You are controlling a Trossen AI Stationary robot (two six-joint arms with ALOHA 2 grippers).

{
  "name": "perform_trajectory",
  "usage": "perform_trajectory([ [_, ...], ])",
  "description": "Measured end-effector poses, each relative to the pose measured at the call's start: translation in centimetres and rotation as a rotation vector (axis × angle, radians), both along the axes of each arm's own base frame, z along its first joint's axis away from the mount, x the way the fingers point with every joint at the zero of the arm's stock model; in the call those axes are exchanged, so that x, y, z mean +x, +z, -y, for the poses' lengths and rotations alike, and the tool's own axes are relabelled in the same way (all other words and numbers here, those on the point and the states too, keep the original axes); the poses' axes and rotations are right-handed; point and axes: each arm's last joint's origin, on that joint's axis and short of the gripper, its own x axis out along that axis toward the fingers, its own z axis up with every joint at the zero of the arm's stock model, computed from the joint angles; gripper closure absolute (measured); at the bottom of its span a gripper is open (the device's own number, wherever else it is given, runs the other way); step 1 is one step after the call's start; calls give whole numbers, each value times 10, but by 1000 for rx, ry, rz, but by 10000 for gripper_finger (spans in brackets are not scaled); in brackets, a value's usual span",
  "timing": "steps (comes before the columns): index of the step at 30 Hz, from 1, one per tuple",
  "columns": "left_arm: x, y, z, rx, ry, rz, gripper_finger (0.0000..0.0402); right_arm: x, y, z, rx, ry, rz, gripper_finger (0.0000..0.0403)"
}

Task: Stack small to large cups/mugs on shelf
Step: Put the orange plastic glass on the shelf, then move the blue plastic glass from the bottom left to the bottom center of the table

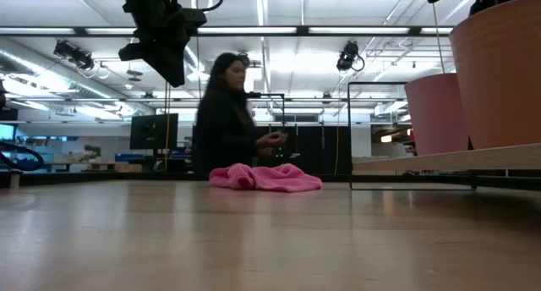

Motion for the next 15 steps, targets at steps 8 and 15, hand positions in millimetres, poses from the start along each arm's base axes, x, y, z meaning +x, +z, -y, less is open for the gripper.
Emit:
perform_trajectory([
  [8,0,0,0,1,1,1,326,-16,18,8,43,-55,76,319],
  [15,0,0,0,-19,-10,5,319,-44,42,21,103,-66,193,319],
])
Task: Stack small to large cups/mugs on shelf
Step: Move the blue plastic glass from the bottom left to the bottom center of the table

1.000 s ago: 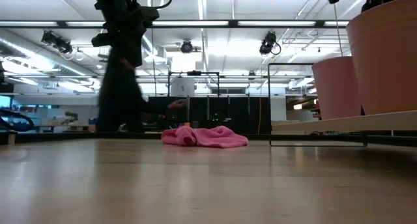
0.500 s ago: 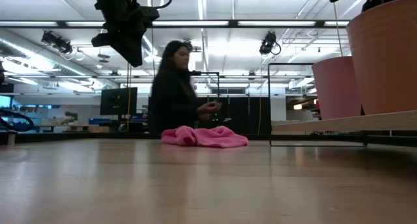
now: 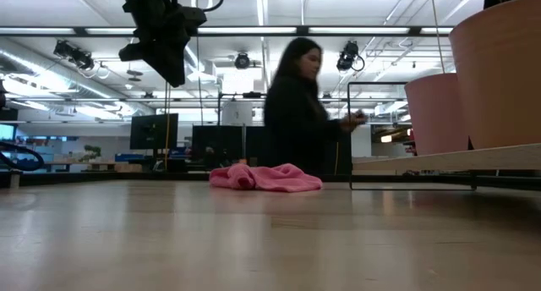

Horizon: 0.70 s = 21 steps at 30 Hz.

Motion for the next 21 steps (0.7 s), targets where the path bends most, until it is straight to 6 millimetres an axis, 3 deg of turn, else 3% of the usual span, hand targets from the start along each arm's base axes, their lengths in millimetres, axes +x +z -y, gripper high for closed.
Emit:
perform_trajectory([
  [10,4,-1,15,-144,-144,28,330,-40,28,28,-72,-251,279,319],
  [17,8,0,58,-377,-245,57,325,-46,32,32,-124,-200,322,319],
  [21,3,-2,84,-514,-189,1,326,-46,31,31,-137,-107,310,319],
])
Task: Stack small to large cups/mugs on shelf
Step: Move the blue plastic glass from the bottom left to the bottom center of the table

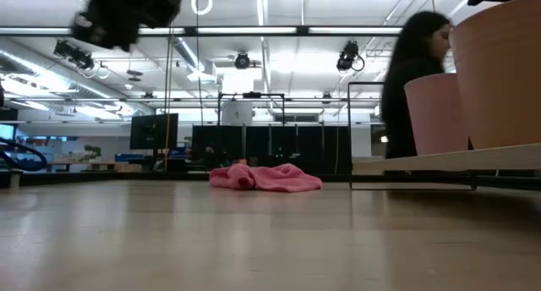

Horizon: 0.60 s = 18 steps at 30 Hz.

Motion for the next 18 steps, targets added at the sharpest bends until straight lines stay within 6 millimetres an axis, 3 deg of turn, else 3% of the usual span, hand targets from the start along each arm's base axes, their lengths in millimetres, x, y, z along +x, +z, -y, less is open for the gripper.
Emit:
perform_trajectory([
  [9,-40,1,45,-104,217,-324,334,0,0,-1,-53,126,-20,319],
  [18,-78,29,91,-74,395,-216,332,0,0,-1,-62,141,-20,319],
])
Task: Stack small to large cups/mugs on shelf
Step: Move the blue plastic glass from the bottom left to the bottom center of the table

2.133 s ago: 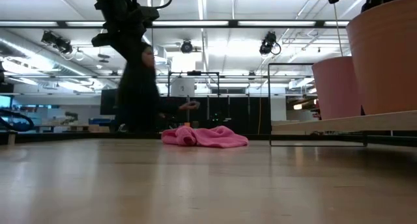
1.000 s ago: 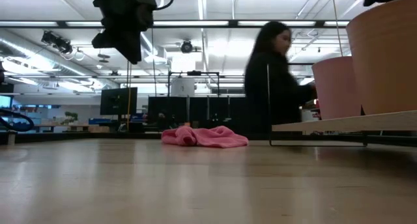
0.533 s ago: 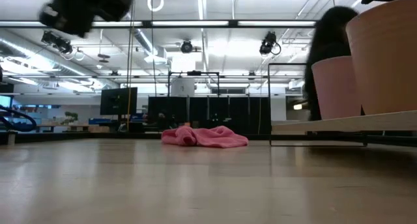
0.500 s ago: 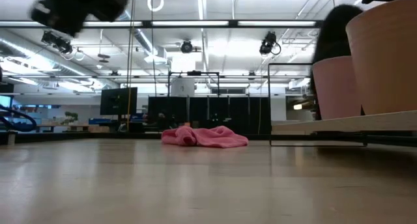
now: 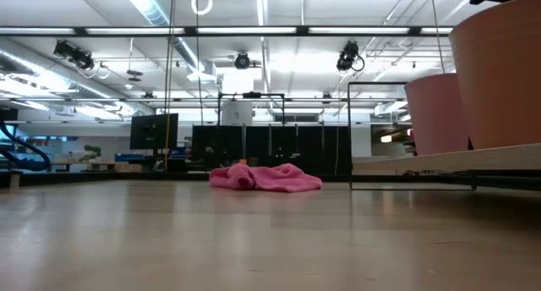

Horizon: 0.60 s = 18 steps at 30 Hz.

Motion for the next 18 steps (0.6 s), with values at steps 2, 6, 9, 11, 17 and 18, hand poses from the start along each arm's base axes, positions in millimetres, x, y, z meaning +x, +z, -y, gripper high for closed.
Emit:
perform_trajectory([
  [2,-8,-1,11,-13,11,-14,336,0,0,0,0,0,0,319],
  [6,-22,-4,31,-41,27,-47,343,0,0,0,0,0,0,319],
  [9,-22,-5,42,-70,20,-25,346,0,0,0,1,-1,1,319],
  [11,-16,-8,49,-84,25,1,347,0,0,0,2,-3,1,319],
  [17,2,-20,65,-62,25,39,342,2,1,0,-5,-13,21,319],
  [18,2,-21,65,-58,25,35,342,2,1,0,-3,-13,28,319],
])
